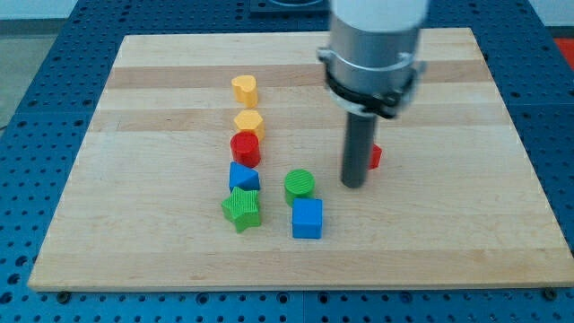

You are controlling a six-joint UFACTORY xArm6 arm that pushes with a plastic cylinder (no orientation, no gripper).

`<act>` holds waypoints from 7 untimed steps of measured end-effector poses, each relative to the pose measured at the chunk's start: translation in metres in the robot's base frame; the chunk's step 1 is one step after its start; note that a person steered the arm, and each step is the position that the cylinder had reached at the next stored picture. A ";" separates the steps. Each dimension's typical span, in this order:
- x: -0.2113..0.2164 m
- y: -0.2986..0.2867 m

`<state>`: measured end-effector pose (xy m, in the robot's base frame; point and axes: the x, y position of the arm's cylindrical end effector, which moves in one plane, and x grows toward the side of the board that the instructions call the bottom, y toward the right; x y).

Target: Move the red star horizontal to the heart

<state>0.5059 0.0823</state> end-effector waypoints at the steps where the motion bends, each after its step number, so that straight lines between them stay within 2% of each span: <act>1: 0.007 0.048; 2: -0.028 0.015; 3: -0.043 -0.020; 4: -0.053 -0.032; 5: -0.038 -0.030; 6: -0.038 -0.052; 7: -0.067 -0.053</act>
<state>0.4384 0.0294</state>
